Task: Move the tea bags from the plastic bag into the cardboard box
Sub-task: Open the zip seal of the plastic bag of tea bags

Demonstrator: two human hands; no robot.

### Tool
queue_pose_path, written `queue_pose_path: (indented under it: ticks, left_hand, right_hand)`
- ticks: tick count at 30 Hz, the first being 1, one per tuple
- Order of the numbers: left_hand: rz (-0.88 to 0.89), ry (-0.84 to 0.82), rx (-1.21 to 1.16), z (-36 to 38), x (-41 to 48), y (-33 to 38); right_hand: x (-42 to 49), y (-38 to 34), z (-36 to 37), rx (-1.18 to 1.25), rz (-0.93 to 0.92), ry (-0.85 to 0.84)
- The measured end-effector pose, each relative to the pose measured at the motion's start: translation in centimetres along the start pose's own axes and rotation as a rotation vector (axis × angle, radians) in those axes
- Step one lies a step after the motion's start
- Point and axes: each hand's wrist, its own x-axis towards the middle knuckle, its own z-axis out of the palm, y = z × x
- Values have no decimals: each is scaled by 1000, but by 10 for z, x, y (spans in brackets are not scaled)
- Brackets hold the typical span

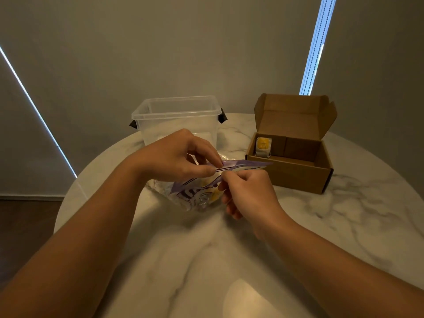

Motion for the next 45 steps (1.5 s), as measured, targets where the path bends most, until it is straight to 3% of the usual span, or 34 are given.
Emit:
queue_pose_path:
  ticks: [24, 32, 38, 45]
  left_hand:
    - [110, 33, 77, 17, 6, -5]
    - [106, 98, 116, 18, 5, -9]
    - [118, 246, 126, 10, 1, -12]
    - [138, 253, 83, 13, 1, -7]
  right_hand:
    - [5, 10, 6, 62, 37, 38]
    - [6, 17, 6, 26, 43, 35]
    - [4, 24, 4, 4, 54, 57]
    - [7, 23, 0, -42, 3, 59]
